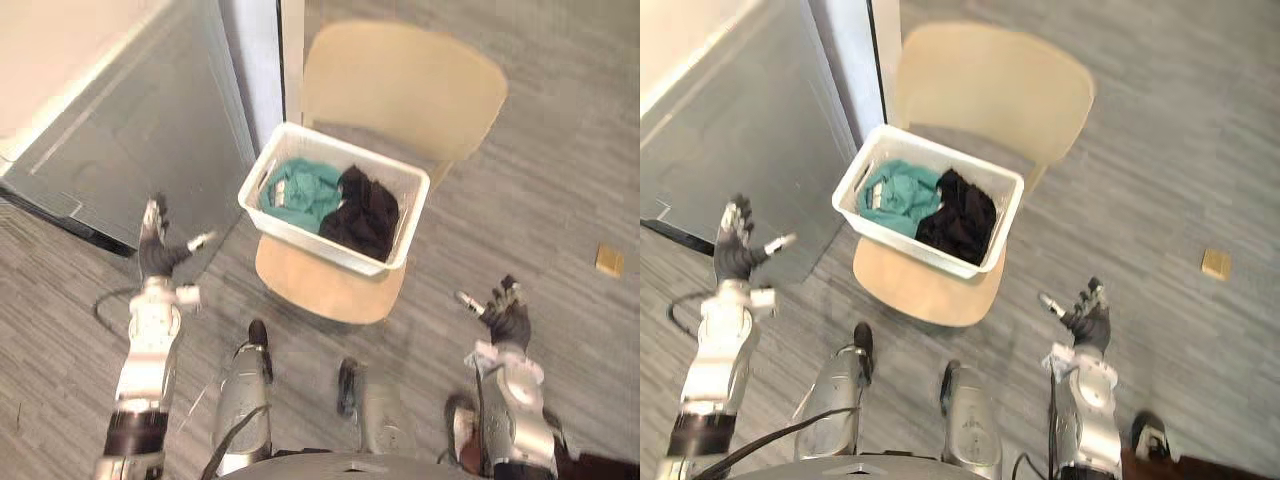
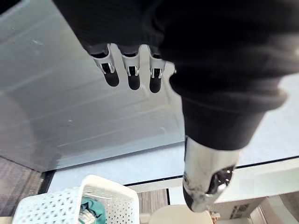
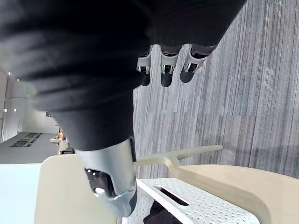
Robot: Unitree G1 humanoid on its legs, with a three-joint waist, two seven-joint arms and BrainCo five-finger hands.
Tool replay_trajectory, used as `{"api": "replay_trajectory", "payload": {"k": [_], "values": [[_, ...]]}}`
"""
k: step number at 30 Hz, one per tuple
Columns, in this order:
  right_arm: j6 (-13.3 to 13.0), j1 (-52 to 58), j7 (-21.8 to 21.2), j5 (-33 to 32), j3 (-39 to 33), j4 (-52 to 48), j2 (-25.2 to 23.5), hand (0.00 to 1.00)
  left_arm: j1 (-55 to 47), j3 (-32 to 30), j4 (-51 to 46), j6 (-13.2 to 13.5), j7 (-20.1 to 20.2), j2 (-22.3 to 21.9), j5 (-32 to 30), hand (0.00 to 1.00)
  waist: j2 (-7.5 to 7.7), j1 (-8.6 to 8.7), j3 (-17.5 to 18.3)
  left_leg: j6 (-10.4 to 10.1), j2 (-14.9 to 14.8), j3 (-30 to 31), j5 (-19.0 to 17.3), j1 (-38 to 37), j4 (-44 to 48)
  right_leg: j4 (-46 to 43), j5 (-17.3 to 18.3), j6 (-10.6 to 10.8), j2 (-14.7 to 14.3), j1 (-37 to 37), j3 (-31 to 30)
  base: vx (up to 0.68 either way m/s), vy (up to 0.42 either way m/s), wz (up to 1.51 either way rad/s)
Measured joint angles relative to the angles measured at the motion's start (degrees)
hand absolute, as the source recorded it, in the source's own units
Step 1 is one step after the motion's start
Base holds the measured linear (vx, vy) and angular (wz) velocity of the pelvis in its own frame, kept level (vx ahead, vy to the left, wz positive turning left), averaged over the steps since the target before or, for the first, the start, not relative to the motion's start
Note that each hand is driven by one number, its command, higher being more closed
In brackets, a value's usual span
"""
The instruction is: Pick up the laundry basket with both hands and put the clothes into the washing machine.
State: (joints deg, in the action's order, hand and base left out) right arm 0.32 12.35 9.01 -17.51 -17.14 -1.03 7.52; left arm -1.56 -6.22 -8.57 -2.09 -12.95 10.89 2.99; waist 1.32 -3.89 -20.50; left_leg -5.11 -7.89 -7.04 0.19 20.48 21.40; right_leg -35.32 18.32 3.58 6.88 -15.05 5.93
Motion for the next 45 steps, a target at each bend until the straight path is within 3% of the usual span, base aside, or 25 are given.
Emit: {"api": "replay_trajectory", "payload": {"k": [4,6,8,11,12,13,14,15,17,18,20,23,24,25,26,28,30,31,35,39,41,42,44,45], "values": [[1.1,4.4,-1.6,1.4,0.0,4.7,-2.4,0.0,-6.7,0.1,-0.4,0.0,2.3,-5.4,-0.9,0.0,0.69,-0.54,3.8,-0.1,1.9,2.9,3.2,-1.6,-6.0,-1.6,1.9,-1.3,1.9,1.4,5.2,-0.01,-0.157,0.73],[1.5,4.4,-1.5,2.2,0.2,7.3,-3.6,0.0,-7.5,0.2,-0.2,-0.1,3.2,-8.3,-0.4,0.0,0.33,-0.03,4.3,1.7,-0.2,-2.3,0.9,-1.6,-7.1,-1.1,1.7,-2.1,3.3,2.6,9.2,-0.07,-0.121,1.06],[1.8,5.0,-0.9,2.2,1.2,9.5,-6.0,0.0,-8.2,2.4,0.5,-0.1,3.4,-10.3,2.7,0.0,-0.03,0.85,4.8,6.0,-5.7,-11.1,-3.0,-1.3,6.7,0.6,0.9,-2.8,6.0,5.4,14.4,-0.1,-0.053,1.05],[1.6,8.2,-0.8,1.9,3.4,12.6,-7.4,0.0,-11.8,5.9,2.9,0.0,4.1,-11.6,5.9,0.0,-1.92,1.7,8.9,5.4,-12.9,-10.8,-6.0,-5.4,19.1,4.0,-1.5,-1.5,7.1,7.3,17.2,-0.04,0.082,0.63],[1.6,8.2,-0.9,1.9,3.6,14.2,-7.4,0.0,-12.0,6.4,4.4,0.0,4.5,-11.7,6.0,0.0,-2.43,1.87,9.7,5.2,-13.6,-9.6,-5.8,-6.5,19.8,4.9,-2.3,-0.8,7.4,7.3,17.3,-0.02,0.244,0.37],[1.7,8.1,-0.9,1.9,3.8,16.6,-7.4,0.0,-12.0,6.8,6.5,-0.1,5.1,-11.7,6.5,0.0,-3.08,2.24,10.3,4.4,-14.2,-8.1,-5.1,-8.6,19.5,6.2,-3.5,0.0,8.0,7.3,17.5,-0.03,0.312,0.33],[2.1,8.0,-1.1,2.0,4.0,19.7,-7.4,0.0,-12.0,7.1,8.7,-0.1,5.7,-11.7,6.9,0.0,-4.29,2.81,11.1,4.1,-14.3,-6.5,-1.8,-12.4,15.0,7.7,-5.5,1.9,8.7,6.8,17.9,-0.06,0.401,0.47],[2.5,7.4,-1.4,2.0,4.0,22.0,-7.6,0.0,-11.6,7.4,10.1,-0.3,5.9,-11.5,6.9,0.0,-4.57,3.43,11.4,2.4,-12.3,-6.1,-3.2,-12.9,12.4,9.6,-7.2,2.4,9.0,6.9,17.7,-0.09,0.399,0.48],[3.0,7.4,-2.1,2.1,5.4,25.0,-9.5,0.0,-11.9,8.0,11.0,-0.4,5.9,-10.0,6.9,0.0,-3.05,3.68,11.9,1.3,-10.2,-5.4,-3.5,-12.6,9.3,15.8,-12.1,1.9,8.8,7.4,17.0,-0.08,0.34,0.15],[2.9,7.7,-2.8,2.2,5.5,25.0,-9.6,0.0,-12.0,8.8,11.9,-0.4,6.1,-8.7,6.9,0.0,-2.88,3.83,12.0,-1.9,-9.5,-5.5,-5.4,-13.8,6.6,19.2,-15.6,2.3,8.4,8.0,16.7,-0.04,0.308,-0.16],[2.7,7.3,-3.0,2.2,5.7,26.2,-9.0,0.0,-11.8,10.0,12.1,-0.4,6.4,-8.0,6.8,0.0,-3.15,3.95,12.0,-6.6,-8.8,-5.9,-8.7,-16.6,0.4,22.6,-19.1,2.7,7.9,8.0,16.6,-0.09,0.387,-0.13],[2.6,5.9,-3.5,2.2,5.5,28.6,-8.9,0.0,-10.1,13.2,12.5,-0.4,8.4,-6.7,5.3,0.0,-2.83,4.31,12.1,-6.9,-6.0,-6.2,-10.1,-17.0,-6.8,27.0,-25.1,2.1,8.8,7.1,16.7,-0.17,0.343,0.19],[2.6,5.4,-3.5,2.2,5.1,29.4,-8.9,0.0,-9.8,13.6,12.8,-0.1,8.9,-6.6,4.3,0.0,-2.42,4.4,11.8,-6.4,-4.3,-6.0,-9.9,-16.8,-8.2,28.0,-27.0,0.8,9.6,6.7,15.7,-0.19,0.245,0.16],[2.5,5.4,-3.6,2.2,5.2,29.5,-8.7,0.0,-10.3,13.3,13.9,0.1,9.1,-6.3,3.3,0.0,-2.6,4.11,11.7,-5.3,-2.9,-5.9,-9.2,-16.5,-8.8,27.7,-27.3,-0.6,9.6,5.9,10.7,-0.22,0.227,0.13],[2.5,5.3,-3.8,2.2,5.3,29.6,-8.6,0.0,-10.5,12.9,14.2,0.1,9.1,-6.3,3.0,0.0,-2.93,4.12,11.5,-4.9,-2.5,-5.5,-8.9,-16.5,-9.2,26.5,-24.7,-0.2,9.0,5.4,6.1,-0.23,0.144,0.21],[2.4,4.5,-4.3,2.2,6.7,31.0,-8.2,0.0,-11.2,11.0,15.7,0.1,9.4,-5.1,2.4,0.0,-1.99,4.43,11.1,-3.8,-1.0,-2.7,-7.2,-16.3,-10.3,21.1,-12.9,1.6,4.2,5.3,-4.1,-0.17,0.024,0.6],[2.1,3.3,-5.0,2.2,8.1,31.3,-7.1,0.0,-11.3,10.3,16.6,0.1,9.5,-5.2,2.2,0.0,-2.24,5.07,10.0,-3.8,-0.3,2.3,-6.4,-14.8,-9.4,19.0,-9.1,4.2,2.6,7.0,-7.0,-0.17,-0.092,1.19],[2.1,3.2,-5.0,2.3,8.8,31.4,-6.5,0.0,-11.6,10.3,16.5,0.1,9.5,-5.4,1.2,0.0,-2.63,4.88,9.7,-4.0,-0.1,4.7,-5.9,-14.7,-9.8,16.8,-6.9,4.4,2.0,7.1,-7.2,-0.17,-0.139,1.17],[2.0,3.5,-5.1,2.6,10.5,31.1,-4.8,0.0,-15.5,10.7,16.4,0.1,10.3,-7.0,-1.0,0.0,-3.62,3.29,9.9,-3.6,0.8,10.0,-2.8,-13.9,-13.6,10.4,-1.2,2.7,-0.8,5.7,-10.2,-0.13,-0.171,0.79],[2.0,4.5,-5.2,4.5,11.8,27.4,-4.1,0.0,-16.8,10.4,15.9,0.7,11.3,-7.6,0.2,0.0,-4.3,1.89,9.8,-3.6,1.9,13.0,-0.7,-9.3,-9.4,7.2,0.3,1.7,0.7,5.2,-4.6,0.0,-0.101,0.87],[2.0,5.3,-5.1,4.5,11.3,25.1,-4.9,0.0,-15.9,9.5,14.7,1.5,11.3,-7.9,3.1,0.0,-3.24,2.05,9.1,1.4,2.6,6.9,1.2,-7.1,-7.5,6.4,0.2,1.9,3.6,6.6,-0.9,0.03,-0.01,1.31],[2.0,5.1,-4.9,4.5,10.7,23.0,-5.0,0.0,-16.0,8.5,13.4,2.5,11.2,-8.2,5.3,0.0,-2.79,1.45,8.8,8.9,0.9,-1.9,-0.6,-7.2,-6.4,6.5,0.1,1.9,5.0,8.6,2.4,0.04,-0.011,1.01],[1.3,5.2,-4.6,4.4,9.5,19.5,-4.7,0.0,-16.1,8.3,12.8,2.8,11.0,-8.2,8.2,0.0,-3.17,0.69,8.6,9.3,-2.6,-8.9,-0.9,-7.6,-4.8,7.1,0.2,2.0,5.0,11.3,4.7,0.02,-0.04,0.89],[0.2,5.1,-4.6,4.4,7.8,18.0,-4.7,0.0,-16.8,8.3,12.8,3.2,10.7,-8.2,9.7,0.0,-3.61,0.63,9.1,8.6,-2.1,-8.6,-0.9,-7.5,-5.0,7.6,0.2,1.9,5.2,12.3,5.2,0.02,0.008,0.68]]}}
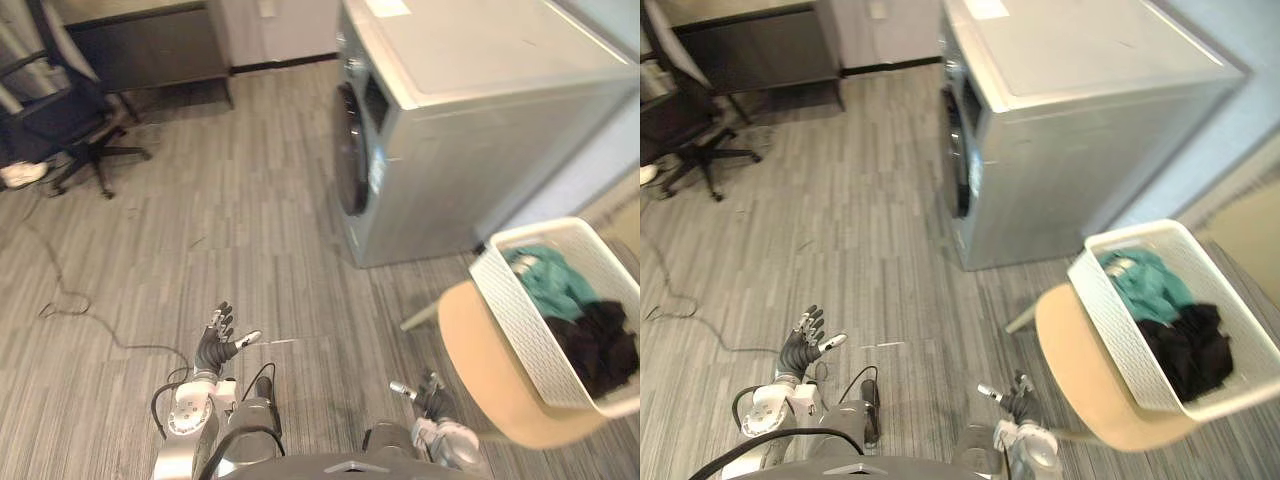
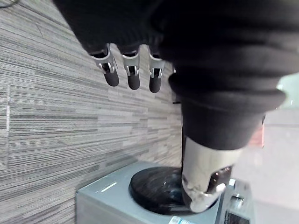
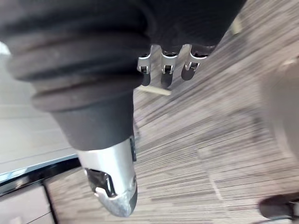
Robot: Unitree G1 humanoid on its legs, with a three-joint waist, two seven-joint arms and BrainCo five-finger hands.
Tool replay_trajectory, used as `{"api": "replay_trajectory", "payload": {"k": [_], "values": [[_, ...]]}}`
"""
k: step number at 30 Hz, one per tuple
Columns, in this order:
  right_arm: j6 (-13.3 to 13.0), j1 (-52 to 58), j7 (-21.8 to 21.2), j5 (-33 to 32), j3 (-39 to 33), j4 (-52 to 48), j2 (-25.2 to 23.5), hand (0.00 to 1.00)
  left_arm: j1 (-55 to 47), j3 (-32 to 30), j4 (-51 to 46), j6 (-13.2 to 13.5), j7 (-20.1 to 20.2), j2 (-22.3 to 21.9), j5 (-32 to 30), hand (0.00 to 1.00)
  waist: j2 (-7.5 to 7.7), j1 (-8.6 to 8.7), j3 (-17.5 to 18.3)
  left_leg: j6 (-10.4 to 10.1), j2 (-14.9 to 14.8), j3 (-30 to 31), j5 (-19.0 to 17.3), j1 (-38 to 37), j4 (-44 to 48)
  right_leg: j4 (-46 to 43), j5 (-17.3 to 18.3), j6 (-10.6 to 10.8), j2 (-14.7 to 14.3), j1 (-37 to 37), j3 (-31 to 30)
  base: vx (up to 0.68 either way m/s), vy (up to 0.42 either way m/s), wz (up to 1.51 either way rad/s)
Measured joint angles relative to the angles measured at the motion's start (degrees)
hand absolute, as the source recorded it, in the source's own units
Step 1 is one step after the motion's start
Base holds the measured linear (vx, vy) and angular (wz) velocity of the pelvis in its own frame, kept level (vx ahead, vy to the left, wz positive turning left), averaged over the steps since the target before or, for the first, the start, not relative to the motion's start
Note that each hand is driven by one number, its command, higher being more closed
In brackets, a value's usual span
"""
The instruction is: Pick up the laundry basket with both hands and put the clothes into the washing machine.
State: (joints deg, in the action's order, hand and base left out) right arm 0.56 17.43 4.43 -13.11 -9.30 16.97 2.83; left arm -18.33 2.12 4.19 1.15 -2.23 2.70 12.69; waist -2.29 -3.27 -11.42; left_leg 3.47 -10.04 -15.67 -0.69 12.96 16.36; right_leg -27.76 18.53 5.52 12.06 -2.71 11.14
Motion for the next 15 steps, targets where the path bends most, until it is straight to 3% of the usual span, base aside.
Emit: {"api": "replay_trajectory", "payload": {"k": [2,5,10,13,15], "values": [[-1.5,-0.9,0.4,0.0,-1.7,-0.2,0.0,0.0,-0.6,-0.4,0.3,0.9,-0.4,0.0,1.6,0.0,0.39,-0.12,0.2,-2.1,2.2,0.6,1.7,0.1,-2.8,1.8,1.0,0.9,0.9,0.1,-0.9,0.02,0.073,0.44],[-1.6,-1.5,2.1,-0.1,-3.4,2.2,-0.8,0.0,0.3,-1.8,3.1,1.6,-1.4,-1.6,5.9,0.0,0.49,0.07,0.2,-4.5,4.6,1.8,5.7,0.1,-7.4,3.7,0.5,2.2,2.3,-0.2,0.1,0.04,0.096,0.4],[-1.6,-1.7,2.9,-0.5,-6.5,4.8,-2.8,0.0,2.3,-2.3,6.0,2.7,-3.6,-3.7,12.3,0.0,1.39,0.12,-0.3,-5.4,6.0,3.1,6.4,0.6,-8.0,10.7,-3.2,3.3,2.5,3.9,2.2,0.07,0.084,0.26],[-2.0,-2.5,4.5,-1.4,-8.6,5.6,-2.8,0.0,3.5,-3.4,6.7,4.0,-5.4,-5.1,14.7,0.0,1.56,0.19,-0.4,-5.1,6.4,2.8,3.3,1.6,-5.6,15.3,-5.8,4.5,2.7,6.6,2.3,0.05,0.12,0.0],[-2.1,-3.0,5.2,-2.8,-10.8,7.0,-3.2,0.0,4.6,-4.9,7.9,4.8,-7.4,-5.6,16.5,0.0,1.74,0.41,-0.4,-4.3,6.2,0.6,-2.3,4.6,2.5,16.1,-5.6,4.9,4.2,7.2,2.7,0.1,0.191,-0.09]]}}
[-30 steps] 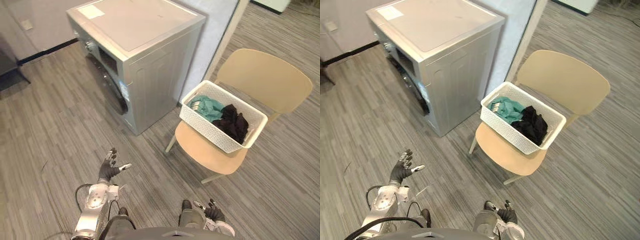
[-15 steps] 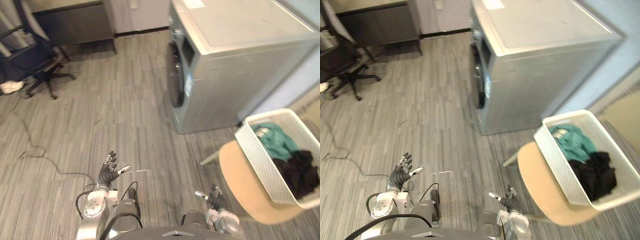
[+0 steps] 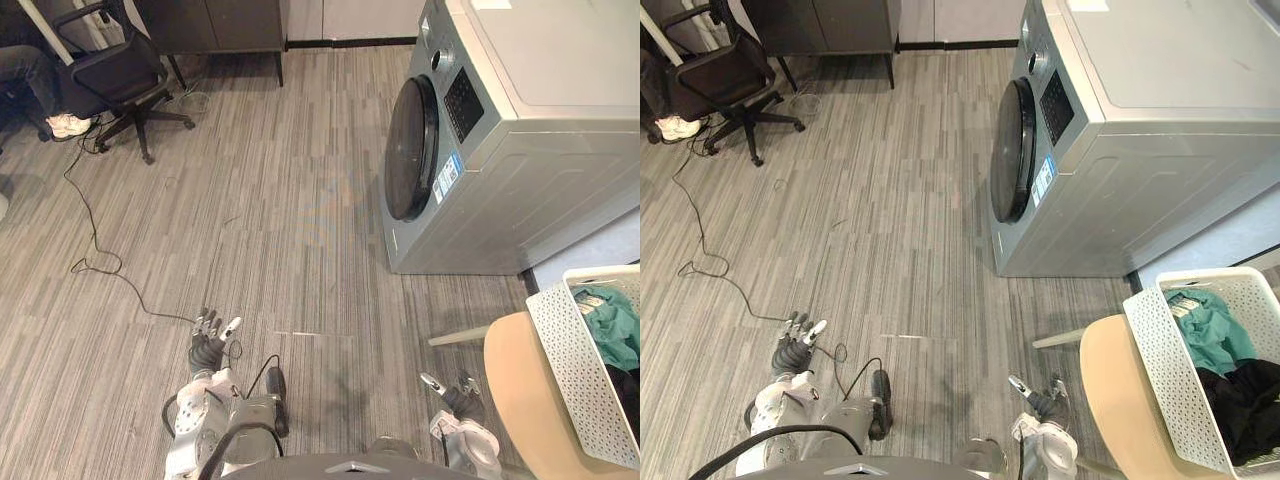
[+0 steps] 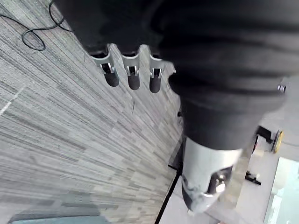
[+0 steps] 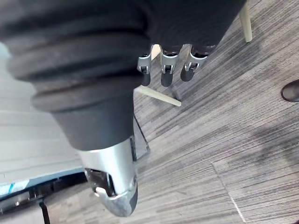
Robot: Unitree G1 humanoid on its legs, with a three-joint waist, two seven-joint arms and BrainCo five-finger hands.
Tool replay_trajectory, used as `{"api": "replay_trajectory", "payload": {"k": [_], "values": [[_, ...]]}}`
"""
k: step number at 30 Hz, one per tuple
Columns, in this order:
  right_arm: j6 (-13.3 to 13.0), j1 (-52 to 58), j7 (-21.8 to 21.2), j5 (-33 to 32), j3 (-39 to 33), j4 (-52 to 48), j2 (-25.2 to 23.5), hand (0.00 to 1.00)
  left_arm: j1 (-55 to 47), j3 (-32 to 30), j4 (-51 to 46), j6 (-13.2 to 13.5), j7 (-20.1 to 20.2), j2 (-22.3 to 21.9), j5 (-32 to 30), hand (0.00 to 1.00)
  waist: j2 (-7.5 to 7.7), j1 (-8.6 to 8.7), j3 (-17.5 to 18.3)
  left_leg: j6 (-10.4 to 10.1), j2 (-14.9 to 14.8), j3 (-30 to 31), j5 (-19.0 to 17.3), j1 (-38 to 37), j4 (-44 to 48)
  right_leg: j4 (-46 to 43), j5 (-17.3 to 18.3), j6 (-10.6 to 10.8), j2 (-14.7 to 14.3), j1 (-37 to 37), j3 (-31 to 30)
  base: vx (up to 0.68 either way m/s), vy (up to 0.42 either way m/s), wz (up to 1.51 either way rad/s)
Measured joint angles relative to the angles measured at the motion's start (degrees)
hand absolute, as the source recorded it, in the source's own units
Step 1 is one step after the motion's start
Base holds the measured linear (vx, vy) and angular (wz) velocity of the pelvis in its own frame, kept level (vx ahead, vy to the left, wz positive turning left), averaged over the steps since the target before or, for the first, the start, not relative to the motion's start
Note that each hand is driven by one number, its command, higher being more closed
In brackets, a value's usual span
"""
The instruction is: Pick up the laundry basket with both hands and put the clothes into the washing machine.
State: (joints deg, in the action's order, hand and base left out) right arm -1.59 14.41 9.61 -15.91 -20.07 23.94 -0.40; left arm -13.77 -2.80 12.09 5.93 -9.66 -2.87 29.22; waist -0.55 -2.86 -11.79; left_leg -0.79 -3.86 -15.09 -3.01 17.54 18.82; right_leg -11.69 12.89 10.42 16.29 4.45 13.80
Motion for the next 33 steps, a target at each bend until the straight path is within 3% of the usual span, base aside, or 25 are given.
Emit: {"api": "replay_trajectory", "payload": {"k": [2,4,5,6,7,9,11,14,17,19,20,21,23,26,28,30,32,33], "values": [[0.0,0.0,1.2,-0.5,-1.0,1.4,0.6,0.0,0.2,-1.0,1.7,0.2,-1.3,-0.2,0.0,0.0,0.09,1.25,-0.1,0.9,0.5,-1.9,-2.0,-0.7,1.6,-5.4,-0.3,-0.6,1.7,-1.2,-0.8,0.09,0.134,0.06],[0.3,-0.2,1.8,-0.8,-0.9,1.9,0.1,0.0,1.1,-2.2,4.1,0.2,-2.4,0.0,-0.1,0.0,-0.3,1.64,0.0,1.9,1.5,-2.2,-3.1,-3.0,1.0,-18.3,-3.1,-5.2,3.6,-6.7,-4.0,0.18,0.226,0.02],[0.3,-0.5,2.2,-0.7,-0.8,1.9,-0.4,0.0,0.8,-3.9,4.2,0.2,-3.0,0.1,-0.3,0.0,0.36,2.12,-0.3,2.6,2.0,-2.3,-4.0,-5.0,0.4,-26.5,-7.1,-11.1,4.6,-10.8,-5.8,0.28,0.272,-0.17],[0.3,-0.7,2.4,-0.7,-0.4,1.9,-1.2,0.0,0.0,-4.5,4.3,0.3,-3.9,0.9,-0.3,0.0,0.62,2.43,-0.6,3.1,2.4,-2.6,-4.8,-7.3,-0.4,-32.8,-10.5,-13.7,5.1,-14.3,-7.6,0.28,0.258,-0.19],[0.3,-0.9,2.4,-0.7,0.0,1.9,-1.7,0.0,0.0,-4.7,4.3,0.3,-4.1,1.3,-0.5,0.0,0.57,2.52,-0.8,3.2,2.5,-2.7,-5.3,-7.9,-0.7,-35.7,-9.5,-12.8,4.8,-16.0,-8.6,0.25,0.159,-0.2],[0.3,-1.3,3.0,-0.7,1.5,1.8,-2.6,0.0,-0.4,-5.1,4.3,0.2,-4.9,2.6,-1.5,0.0,0.81,2.92,-0.7,3.7,2.7,-2.6,-5.6,-10.1,-2.7,-39.1,-4.4,-10.2,1.2,-19.2,-10.0,0.19,0.095,-0.09],[0.4,-1.1,3.1,-0.8,2.4,1.7,-2.5,0.0,-0.9,-4.8,4.4,0.2,-5.0,2.1,-2.5,0.0,0.35,3.5,-1.1,3.8,3.2,-2.1,-5.8,-14.3,-6.2,-37.1,1.8,-7.2,-5.8,-20.7,-10.3,0.23,0.046,0.09],[0.3,1.5,3.1,-2.5,4.8,-1.2,-2.4,0.0,-1.0,-4.3,4.4,0.0,-4.8,0.7,-2.5,0.0,0.04,3.93,-1.5,3.1,3.4,-1.5,-6.9,-18.5,-7.1,-26.2,3.9,-6.6,-14.0,-21.2,-11.0,0.28,-0.031,0.18],[0.3,2.9,3.2,-4.2,6.7,-4.5,-2.4,0.0,0.8,-3.6,4.5,-0.3,-4.8,-0.7,-2.6,0.0,0.07,5.06,-1.6,1.7,2.8,1.3,-8.7,-19.2,-5.6,-18.5,1.5,-8.0,-17.8,-24.8,-14.8,0.33,-0.097,0.47],[0.1,3.2,3.2,-4.9,7.0,-5.6,-2.5,0.0,2.1,-3.1,4.6,-0.3,-4.9,-1.5,-2.6,0.0,-0.95,4.92,-2.6,0.4,1.2,2.4,-11.2,-19.6,-2.5,-16.0,-1.2,-8.3,-17.8,-25.7,-15.9,0.38,-0.203,0.48],[0.1,3.3,3.1,-5.9,8.4,-5.7,-2.5,0.0,2.3,-2.7,4.5,-0.3,-4.9,-1.5,-2.6,0.0,-0.88,4.88,-2.7,-1.2,-0.2,2.6,-14.7,-19.7,2.1,-13.1,-5.4,-8.1,-16.1,-25.6,-16.8,0.49,-0.312,0.28],[0.1,3.7,3.1,-6.7,9.4,-6.3,-2.6,0.0,2.1,-2.8,4.5,-0.3,-5.0,-1.4,-2.6,0.0,-0.38,4.6,-2.8,-2.4,-0.7,2.3,-17.1,-20.1,4.9,-12.9,-12.1,-7.8,-14.3,-25.2,-14.8,0.41,-0.309,0.05],[0.1,2.6,3.1,-7.3,9.5,-7.7,-2.5,0.0,2.0,-2.3,5.3,-0.5,-5.0,-1.5,-2.7,0.0,-2.32,4.38,-3.2,-3.1,-3.7,1.5,-18.4,-21.1,6.5,-17.6,-8.0,-9.8,-16.4,-25.3,-13.6,0.35,-0.313,-0.02],[-0.6,2.8,3.2,-7.3,9.8,-9.6,-2.8,0.0,2.2,-1.7,5.3,-0.5,-5.0,-1.5,-3.5,0.0,-2.27,4.92,-3.2,-2.1,-5.3,0.6,-16.7,-24.2,5.5,-21.0,-2.6,-11.5,-16.7,-24.0,-11.1,0.27,-0.256,0.33],[-0.8,3.2,3.2,-7.3,9.9,-9.7,-2.7,0.0,2.1,-1.8,5.4,-0.5,-4.9,-1.5,-3.5,0.0,-2.21,4.96,-3.2,-0.6,-7.0,0.5,-15.1,-23.6,10.5,-21.1,-0.2,-11.7,-17.1,-21.4,-9.8,0.22,-0.246,0.36],[-0.8,3.5,3.1,-7.3,10.4,-10.6,-2.3,0.0,1.6,-2.4,5.4,-0.6,-5.0,-1.5,-3.3,0.0,-2.17,4.41,-3.2,2.4,-10.7,-1.0,-8.7,-19.0,24.9,-20.8,1.8,-13.1,-17.6,-18.1,-9.5,0.16,-0.153,0.0],[-0.9,4.3,3.1,-7.2,10.9,-12.9,-2.4,0.0,0.5,-2.5,5.4,-0.7,-5.0,-1.4,-2.9,0.0,-1.93,4.35,-2.9,2.9,-13.9,-3.0,-4.5,-15.0,34.0,-19.5,2.6,-13.7,-17.6,-16.1,-9.7,0.15,-0.059,-0.1],[-1.0,4.7,3.2,-7.2,10.8,-13.6,-2.3,0.0,0.2,-2.4,5.5,-0.8,-4.9,-1.4,-2.9,0.0,-2.04,4.34,-2.6,2.9,-14.8,-4.2,-4.6,-14.2,35.5,-18.9,2.7,-14.0,-17.5,-15.2,-10.0,0.22,-0.005,-0.08]]}}
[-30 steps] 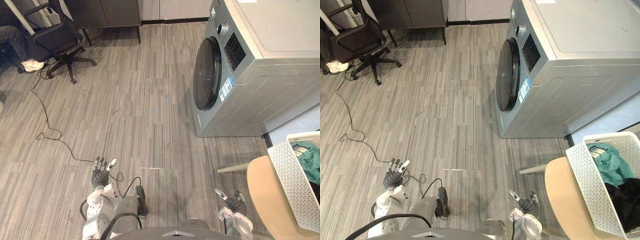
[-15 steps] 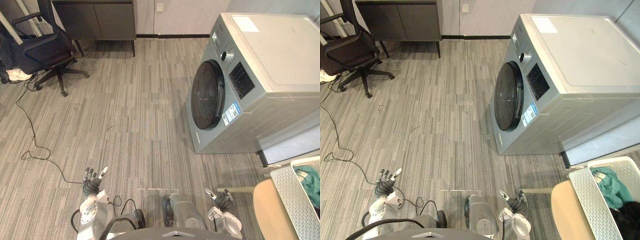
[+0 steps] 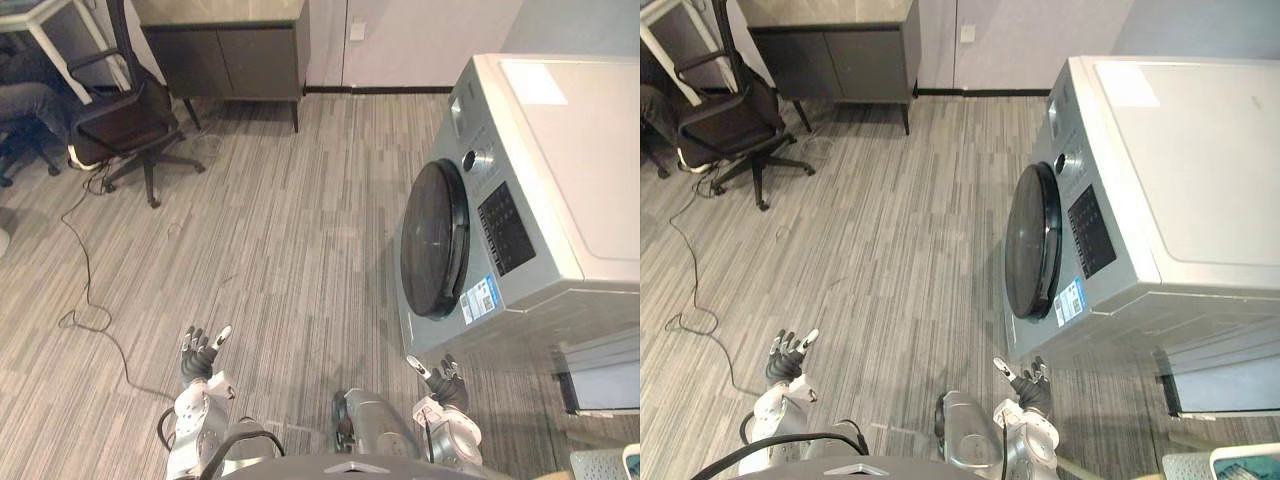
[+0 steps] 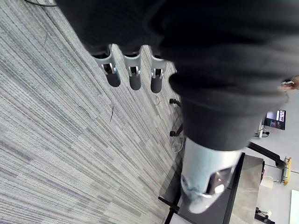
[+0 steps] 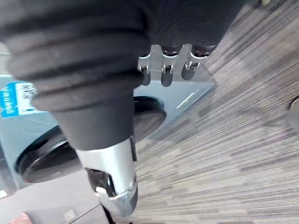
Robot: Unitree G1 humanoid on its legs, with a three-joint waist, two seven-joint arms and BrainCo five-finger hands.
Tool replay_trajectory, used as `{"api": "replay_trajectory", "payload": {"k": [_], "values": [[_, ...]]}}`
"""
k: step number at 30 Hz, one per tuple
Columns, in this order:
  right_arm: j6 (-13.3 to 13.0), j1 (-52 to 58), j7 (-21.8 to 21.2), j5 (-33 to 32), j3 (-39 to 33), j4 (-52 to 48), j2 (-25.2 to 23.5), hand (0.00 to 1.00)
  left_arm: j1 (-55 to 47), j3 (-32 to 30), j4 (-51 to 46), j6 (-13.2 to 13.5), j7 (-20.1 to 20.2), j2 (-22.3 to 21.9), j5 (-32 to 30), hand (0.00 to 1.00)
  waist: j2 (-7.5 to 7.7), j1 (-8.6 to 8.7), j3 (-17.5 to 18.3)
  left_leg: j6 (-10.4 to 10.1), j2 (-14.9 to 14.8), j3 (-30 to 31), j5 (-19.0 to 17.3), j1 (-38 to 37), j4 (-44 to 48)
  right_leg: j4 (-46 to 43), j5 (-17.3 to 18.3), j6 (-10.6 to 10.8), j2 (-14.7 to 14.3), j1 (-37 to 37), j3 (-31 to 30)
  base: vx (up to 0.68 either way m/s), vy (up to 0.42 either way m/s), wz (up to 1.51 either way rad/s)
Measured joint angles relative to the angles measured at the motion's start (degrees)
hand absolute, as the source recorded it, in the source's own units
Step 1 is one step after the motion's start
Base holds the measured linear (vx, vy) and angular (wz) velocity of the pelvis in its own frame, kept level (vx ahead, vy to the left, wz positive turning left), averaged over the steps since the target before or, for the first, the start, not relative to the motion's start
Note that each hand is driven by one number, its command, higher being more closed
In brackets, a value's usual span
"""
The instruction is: Pick up the laundry basket with both hands and put the clothes into the washing machine.
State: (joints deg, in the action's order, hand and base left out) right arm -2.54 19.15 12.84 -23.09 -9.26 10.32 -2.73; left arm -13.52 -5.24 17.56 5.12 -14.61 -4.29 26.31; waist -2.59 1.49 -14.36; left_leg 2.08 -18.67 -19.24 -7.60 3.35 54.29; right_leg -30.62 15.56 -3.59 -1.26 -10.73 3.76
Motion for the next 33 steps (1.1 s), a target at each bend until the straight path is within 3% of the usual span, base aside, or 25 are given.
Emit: {"api": "replay_trajectory", "payload": {"k": [3,6,9,11,12,13,14,17,19,23,25,28,31,33], "values": [[-0.2,1.0,0.3,0.4,-0.1,-0.7,0.6,0.0,-1.0,0.0,0.6,0.0,0.0,0.0,0.6,0.0,0.7,-0.13,1.2,0.1,-2.1,-5.8,-1.4,1.1,-2.6,3.5,-0.3,-0.7,2.1,4.2,-0.7,0.25,0.047,-0.03],[-0.3,1.2,0.4,0.9,-0.4,-1.7,0.7,0.0,-1.0,0.6,1.7,-0.1,0.5,0.0,0.5,0.0,1.16,-0.25,1.7,-1.6,-1.7,-7.9,-2.8,1.9,-14.2,6.4,-0.5,0.5,4.5,7.2,-0.9,0.22,0.144,0.09],[-1.0,1.3,0.6,1.0,-1.1,-3.1,0.7,0.0,-0.9,0.8,2.8,-0.2,0.5,0.0,0.5,0.0,1.88,-0.6,2.1,-2.5,2.2,-5.7,-2.6,3.7,-25.8,6.5,1.4,3.2,7.9,9.2,-1.6,0.22,0.296,0.01],[-1.1,0.9,1.5,1.1,-1.6,-3.1,0.8,0.0,-1.5,0.8,3.5,-0.2,0.5,0.0,0.5,0.0,2.0,-1.48,2.5,-4.4,5.8,-1.9,-0.4,4.2,-34.8,6.0,3.3,6.4,10.3,10.9,-3.3,0.25,0.391,-0.24],[-1.1,0.9,1.6,1.1,-1.7,-3.1,1.0,0.0,-1.9,0.8,3.5,-0.2,0.5,0.0,0.5,0.0,1.68,-1.59,2.8,-4.3,6.2,-0.8,0.8,4.2,-37.4,5.5,4.0,7.5,10.5,11.0,-3.8,0.25,0.427,-0.45],[-1.1,1.0,1.8,1.6,-2.1,-2.8,1.5,0.0,-2.9,0.8,3.6,-0.2,0.5,-0.1,0.5,0.0,0.35,-1.75,3.9,-7.0,6.4,0.8,7.9,3.7,-40.1,4.2,5.7,10.3,10.5,10.6,-5.3,0.26,0.425,-0.44],[-0.7,0.6,2.5,2.1,-2.1,-1.9,0.7,0.0,-3.1,-0.4,4.4,-0.2,0.3,-0.1,0.5,0.0,2.52,-1.87,4.4,-6.9,7.9,-0.8,6.2,3.7,-37.9,3.8,6.4,11.0,12.1,10.8,-6.9,0.3,0.457,-0.38],[-0.8,1.1,2.6,2.9,-2.0,-2.6,-0.5,0.0,-2.9,-0.1,4.5,-0.1,0.3,-0.1,0.5,0.0,5.04,-1.5,5.7,-4.6,8.8,-1.6,1.0,6.1,-31.0,8.3,3.8,11.2,14.1,12.6,-8.8,0.19,0.301,-0.15],[-0.9,0.6,2.6,3.2,-2.8,-2.4,-0.6,0.0,-2.7,0.1,4.5,-0.1,0.5,-0.1,0.5,0.0,4.95,-1.58,5.7,-4.2,9.0,-1.0,-0.9,6.5,-28.7,10.5,2.0,11.8,14.2,13.0,-10.9,0.11,0.229,-0.27],[-0.9,-0.4,2.6,3.3,-5.5,1.6,-0.7,0.0,-3.0,0.0,6.4,-0.2,0.9,0.0,0.5,0.0,4.66,-1.14,6.3,-5.8,10.2,-1.1,-7.3,7.3,-25.8,9.8,1.0,12.4,15.0,11.2,-15.3,0.01,0.188,-0.39],[-0.7,-0.4,2.6,3.3,-5.7,3.1,-0.7,0.0,-3.4,-0.4,7.3,-0.3,0.9,-0.1,0.4,0.0,4.1,-1.23,6.3,-5.4,11.6,-1.5,-8.0,6.2,-26.7,3.5,-0.7,12.3,14.8,7.4,-18.7,0.0,0.181,-0.62],[0.2,0.2,2.6,5.6,-5.5,3.1,-0.7,0.0,-3.1,-2.2,8.0,-0.4,0.2,0.3,0.4,0.0,3.17,-0.6,5.2,-4.3,11.8,-4.6,-8.7,3.0,-28.0,-9.3,-6.5,10.6,13.9,-0.2,-18.9,0.02,0.139,-0.49],[0.3,-0.3,2.6,7.1,-4.9,3.2,-0.7,0.0,-3.1,-4.0,7.9,-0.4,-0.3,0.3,0.4,0.0,2.2,-0.07,4.8,-4.3,11.6,-7.5,-7.6,-1.0,-32.0,-9.4,-11.7,10.1,14.3,-1.4,-15.2,0.03,0.101,-0.54],[0.3,-0.4,2.7,7.8,-4.3,3.2,-0.5,0.0,-2.9,-4.9,7.9,-0.4,-1.1,0.3,0.4,0.0,1.96,0.65,4.3,-3.7,11.2,-7.8,-6.6,-1.4,-33.6,-7.4,-11.5,10.2,15.0,-1.3,-11.3,0.04,0.016,-0.23]]}}
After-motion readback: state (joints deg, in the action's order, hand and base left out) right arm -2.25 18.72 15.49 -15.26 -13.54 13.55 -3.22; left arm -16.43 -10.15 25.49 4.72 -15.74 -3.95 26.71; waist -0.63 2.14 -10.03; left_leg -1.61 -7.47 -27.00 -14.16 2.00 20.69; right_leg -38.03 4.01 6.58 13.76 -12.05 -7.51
